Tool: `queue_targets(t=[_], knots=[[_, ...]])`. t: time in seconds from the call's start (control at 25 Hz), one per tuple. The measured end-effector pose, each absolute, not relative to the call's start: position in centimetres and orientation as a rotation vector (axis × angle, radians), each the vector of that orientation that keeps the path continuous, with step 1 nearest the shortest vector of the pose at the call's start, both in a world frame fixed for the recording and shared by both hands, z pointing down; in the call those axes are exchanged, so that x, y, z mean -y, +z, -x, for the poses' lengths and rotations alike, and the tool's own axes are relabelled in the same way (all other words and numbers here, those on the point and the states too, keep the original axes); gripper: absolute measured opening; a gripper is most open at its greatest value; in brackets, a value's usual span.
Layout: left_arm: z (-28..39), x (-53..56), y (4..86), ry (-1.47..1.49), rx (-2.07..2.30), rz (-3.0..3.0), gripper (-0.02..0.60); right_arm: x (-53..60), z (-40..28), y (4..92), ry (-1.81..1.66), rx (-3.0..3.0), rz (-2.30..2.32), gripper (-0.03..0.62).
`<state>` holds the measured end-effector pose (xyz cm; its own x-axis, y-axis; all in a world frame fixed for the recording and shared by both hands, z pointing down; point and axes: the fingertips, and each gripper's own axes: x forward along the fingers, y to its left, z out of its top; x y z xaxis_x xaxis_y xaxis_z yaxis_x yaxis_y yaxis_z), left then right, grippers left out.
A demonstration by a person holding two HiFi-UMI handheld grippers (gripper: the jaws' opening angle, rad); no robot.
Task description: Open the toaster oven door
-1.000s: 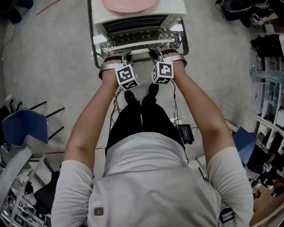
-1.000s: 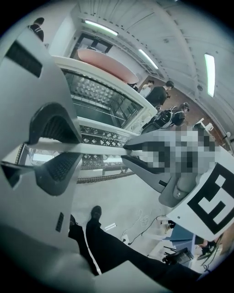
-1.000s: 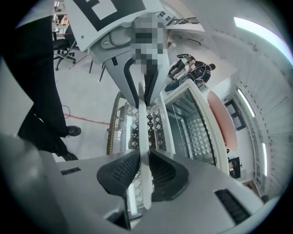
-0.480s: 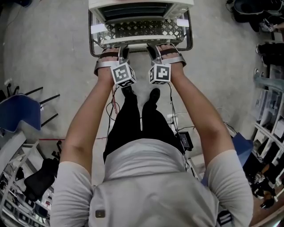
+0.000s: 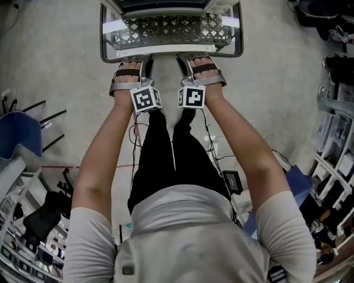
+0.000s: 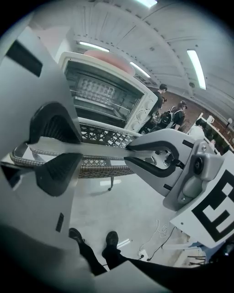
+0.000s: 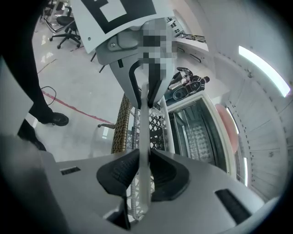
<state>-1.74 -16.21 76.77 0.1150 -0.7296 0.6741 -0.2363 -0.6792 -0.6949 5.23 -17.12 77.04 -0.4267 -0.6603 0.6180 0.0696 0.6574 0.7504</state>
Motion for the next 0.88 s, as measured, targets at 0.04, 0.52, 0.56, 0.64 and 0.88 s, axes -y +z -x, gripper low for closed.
queue_targets(t=[0.04,0.52,0.56,0.64,0.88], knots=[[1.7,16.1,77.2,-1.588,-0.937,1.969,0.091,17.0,-5.2,77.5,-0.887,1.839,-0.481,0.081],[1.8,14.8,83.0,-1.489,-0.993,1.869,0.091,15.9,-5.1,83.4,-0.953,1.831,-0.573,0.075],[1.7,14.6,83.4,-1.486,-0.995,1.865,0.091,15.7,-5.1,83.8,-0.959,1.830,-0.578,0.075],[1.7,14.4,84.2,-1.477,-1.002,1.855,0.091,15.6,-5.1,84.6,-0.967,1.828,-0.594,0.075],[1.8,14.6,86.2,-1.440,-1.032,1.826,0.084,15.8,-5.0,86.6,-0.969,1.837,-0.642,0.071]])
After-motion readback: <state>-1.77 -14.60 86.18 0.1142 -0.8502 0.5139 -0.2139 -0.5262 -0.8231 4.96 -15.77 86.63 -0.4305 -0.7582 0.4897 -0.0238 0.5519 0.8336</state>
